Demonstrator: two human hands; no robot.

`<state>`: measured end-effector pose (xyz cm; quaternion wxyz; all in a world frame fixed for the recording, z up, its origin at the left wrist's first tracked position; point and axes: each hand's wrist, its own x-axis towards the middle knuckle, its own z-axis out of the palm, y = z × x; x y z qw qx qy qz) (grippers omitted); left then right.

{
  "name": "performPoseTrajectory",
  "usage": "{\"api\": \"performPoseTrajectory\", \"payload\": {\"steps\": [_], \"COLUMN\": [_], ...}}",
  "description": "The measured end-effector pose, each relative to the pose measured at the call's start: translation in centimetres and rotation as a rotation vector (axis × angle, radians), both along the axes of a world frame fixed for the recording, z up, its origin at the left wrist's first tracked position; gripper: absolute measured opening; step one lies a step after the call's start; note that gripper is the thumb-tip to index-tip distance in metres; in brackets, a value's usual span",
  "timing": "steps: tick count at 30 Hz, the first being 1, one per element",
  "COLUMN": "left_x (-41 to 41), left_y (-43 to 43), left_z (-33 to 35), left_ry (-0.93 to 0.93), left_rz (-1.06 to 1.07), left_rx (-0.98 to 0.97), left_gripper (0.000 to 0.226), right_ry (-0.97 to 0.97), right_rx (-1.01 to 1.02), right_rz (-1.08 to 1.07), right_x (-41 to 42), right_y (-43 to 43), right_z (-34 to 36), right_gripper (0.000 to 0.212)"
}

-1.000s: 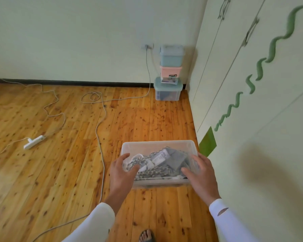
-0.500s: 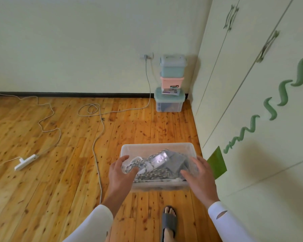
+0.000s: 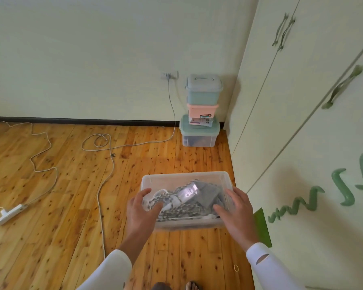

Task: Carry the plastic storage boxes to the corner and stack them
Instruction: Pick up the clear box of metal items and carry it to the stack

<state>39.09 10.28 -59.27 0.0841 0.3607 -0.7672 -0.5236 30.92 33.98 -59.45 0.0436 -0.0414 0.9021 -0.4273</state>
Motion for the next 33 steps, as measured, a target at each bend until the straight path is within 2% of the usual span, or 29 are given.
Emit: {"api": "performPoseTrajectory", "payload": {"steps": [9,23,33], "left_x": [-8.5,-23.5,-32.4], "left_y": [-2.6,-11.8,-13.1], "left_z": [-0.5,-0.5,-1.6], "left_ry": [-0.004,0.017,-0.026], "left_rz": [-0.020,-0.091,-0.097], "left_rx": [-0.007,0.006,-0.013], "left_gripper": [0.051,0.053,0.051], "right_ry": [-0.008,-0.011,-0.057], "right_rx": [0.017,0.010,0.013], "right_rz": [-0.025,-0.086,-0.103], "right_x": [-8.2,-21.7,-30.1], "right_y": [-2.4,-11.1,-12.2], "right_z": [-0.4,-0.3,-0.4], "right_gripper": [0.056,0.058,0.058]}}
